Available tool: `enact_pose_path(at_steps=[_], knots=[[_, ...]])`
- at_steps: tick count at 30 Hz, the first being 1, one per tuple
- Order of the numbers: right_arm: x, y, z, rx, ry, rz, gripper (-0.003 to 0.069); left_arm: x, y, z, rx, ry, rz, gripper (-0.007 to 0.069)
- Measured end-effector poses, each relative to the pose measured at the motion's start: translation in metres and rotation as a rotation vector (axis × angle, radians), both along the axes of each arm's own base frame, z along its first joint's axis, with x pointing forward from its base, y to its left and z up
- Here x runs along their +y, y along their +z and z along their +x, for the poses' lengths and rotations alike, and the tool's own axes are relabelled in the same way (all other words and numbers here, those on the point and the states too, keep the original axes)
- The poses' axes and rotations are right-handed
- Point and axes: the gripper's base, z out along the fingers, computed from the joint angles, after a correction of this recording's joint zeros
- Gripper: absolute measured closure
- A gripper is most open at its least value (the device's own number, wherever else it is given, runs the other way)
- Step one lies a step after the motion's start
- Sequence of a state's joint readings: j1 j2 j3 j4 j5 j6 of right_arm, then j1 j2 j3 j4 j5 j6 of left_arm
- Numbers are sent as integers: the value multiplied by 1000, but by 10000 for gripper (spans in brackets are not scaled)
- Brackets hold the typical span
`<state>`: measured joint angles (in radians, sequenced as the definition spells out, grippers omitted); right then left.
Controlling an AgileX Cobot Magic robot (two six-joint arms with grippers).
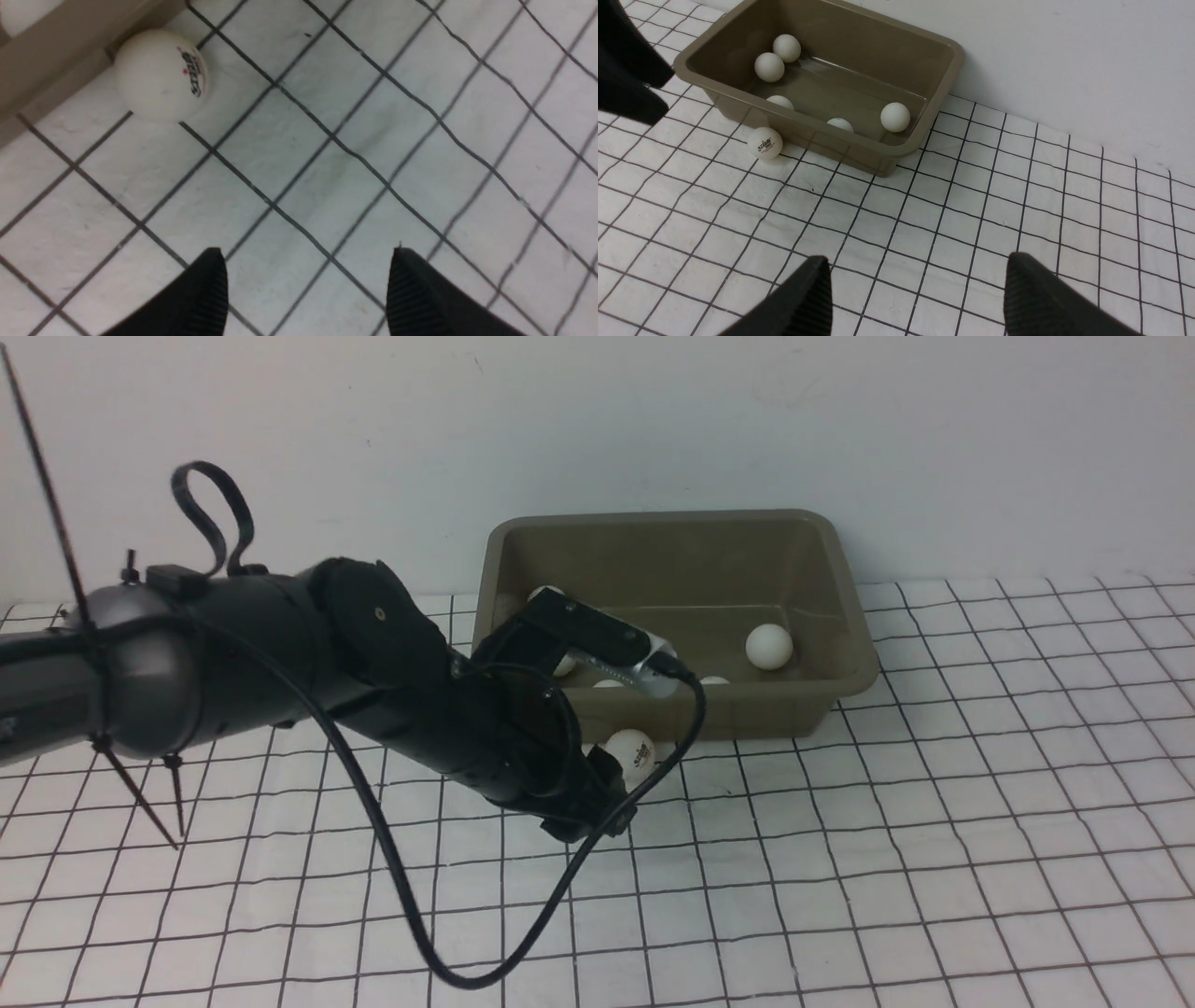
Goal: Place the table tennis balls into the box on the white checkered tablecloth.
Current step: 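Reach for and grasp a ping pong ball on the table beside the basket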
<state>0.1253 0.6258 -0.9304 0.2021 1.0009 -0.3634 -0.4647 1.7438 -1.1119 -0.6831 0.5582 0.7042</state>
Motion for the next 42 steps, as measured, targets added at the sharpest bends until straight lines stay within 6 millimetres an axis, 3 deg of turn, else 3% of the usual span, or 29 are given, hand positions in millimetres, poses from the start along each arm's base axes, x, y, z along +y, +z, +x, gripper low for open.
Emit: enact_pose_path(at_steps=[9,20,25,32,34,37,42], knots=[[0,0,0,-4,-1,1,206,-11,-22,24,-1,254,-165,209],[0,0,0,-4,1,0,206,-27,-25,21,-73,191,-174,209],[0,0,0,-5,2,-3,206,-32,-17,9,-13,89,-211,221],[0,0,0,-6,3,-6,206,-30,41,-19,12,-32,-364,296],[0,0,0,-6,3,-6,206,-31,50,-29,50,-87,-385,304],[0,0,0,-6,3,-6,206,-29,50,-40,134,-150,-349,304],[0,0,0,-6,5,-6,206,-7,29,-47,237,-120,-23,304]])
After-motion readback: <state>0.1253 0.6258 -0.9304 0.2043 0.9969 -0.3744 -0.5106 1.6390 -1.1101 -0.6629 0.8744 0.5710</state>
